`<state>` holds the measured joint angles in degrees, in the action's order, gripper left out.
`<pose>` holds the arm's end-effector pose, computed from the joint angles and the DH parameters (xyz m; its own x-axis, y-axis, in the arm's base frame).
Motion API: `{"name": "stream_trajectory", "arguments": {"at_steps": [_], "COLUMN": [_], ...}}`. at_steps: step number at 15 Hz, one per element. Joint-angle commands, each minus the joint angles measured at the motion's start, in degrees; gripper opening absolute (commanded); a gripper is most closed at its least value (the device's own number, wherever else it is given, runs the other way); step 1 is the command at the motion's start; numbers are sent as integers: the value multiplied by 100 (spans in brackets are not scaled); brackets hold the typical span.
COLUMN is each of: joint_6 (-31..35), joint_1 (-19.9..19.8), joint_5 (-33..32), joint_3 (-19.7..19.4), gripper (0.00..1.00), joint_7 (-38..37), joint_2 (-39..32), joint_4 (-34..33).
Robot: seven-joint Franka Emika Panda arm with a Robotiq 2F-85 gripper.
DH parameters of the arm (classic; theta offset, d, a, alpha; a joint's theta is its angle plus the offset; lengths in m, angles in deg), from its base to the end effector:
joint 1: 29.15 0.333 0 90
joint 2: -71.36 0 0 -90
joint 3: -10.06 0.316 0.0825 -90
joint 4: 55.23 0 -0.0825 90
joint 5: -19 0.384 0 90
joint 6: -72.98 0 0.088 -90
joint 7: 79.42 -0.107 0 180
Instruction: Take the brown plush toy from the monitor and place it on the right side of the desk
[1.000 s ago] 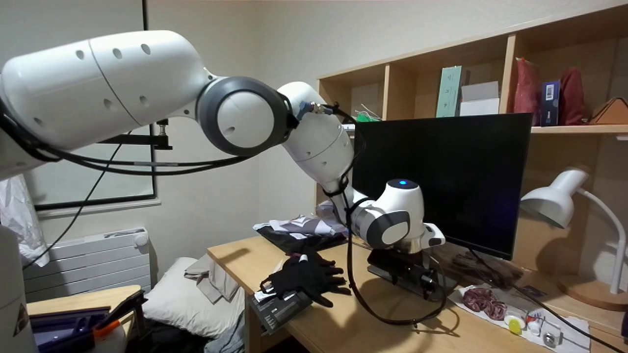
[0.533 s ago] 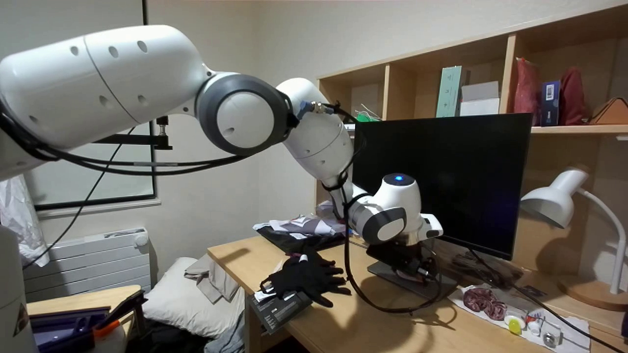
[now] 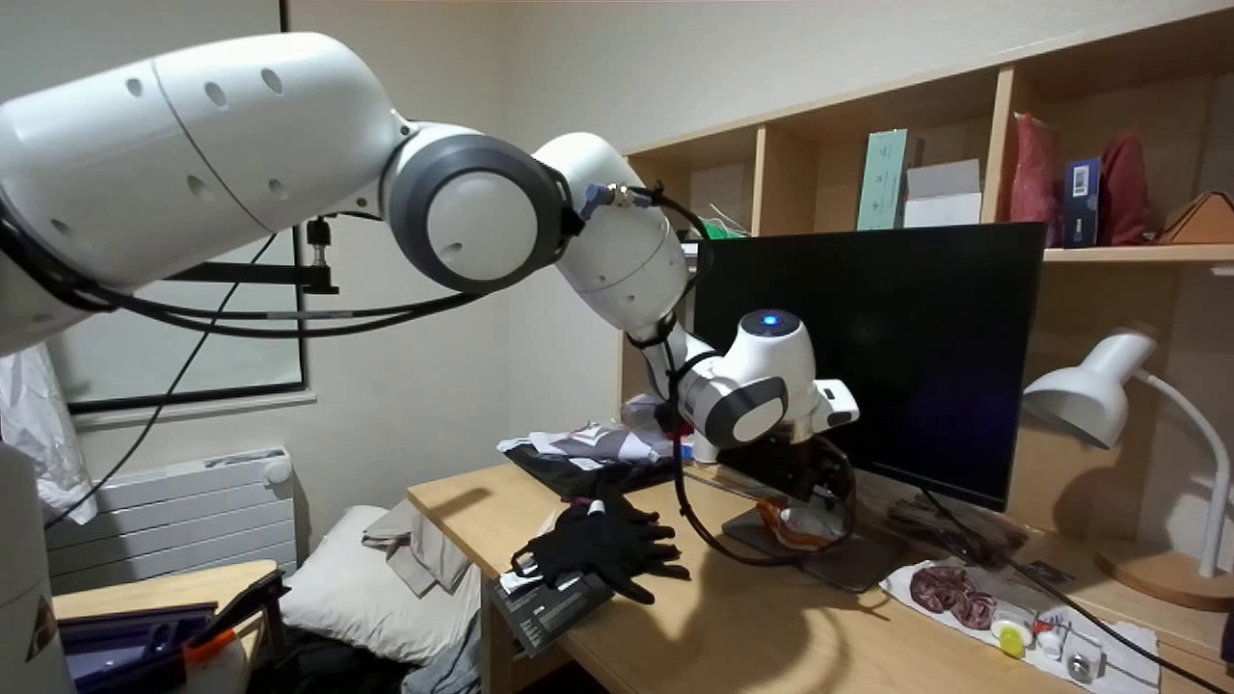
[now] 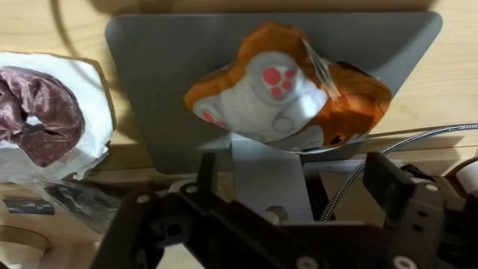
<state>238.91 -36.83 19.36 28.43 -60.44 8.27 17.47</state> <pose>0.7790 0.0620 0.1602 0.8062 0.1801 0.5636 0.2880 -0.9515 -0.1079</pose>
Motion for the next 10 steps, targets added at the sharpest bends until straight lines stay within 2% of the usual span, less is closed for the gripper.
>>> {"name": "stream_trajectory", "arguments": {"at_steps": [1,6,10], "joint_6": [-284,-861,-1045], "joint_1": [95,675,1022], "joint_5": [0,-50,-183], "joint_3": [80,-390,-816], "gripper": [100,100,100], "joint_7": [102,-181,-185], "joint_2": [-99,-333,-642], "joint_4": [-265,-963,-1543]}}
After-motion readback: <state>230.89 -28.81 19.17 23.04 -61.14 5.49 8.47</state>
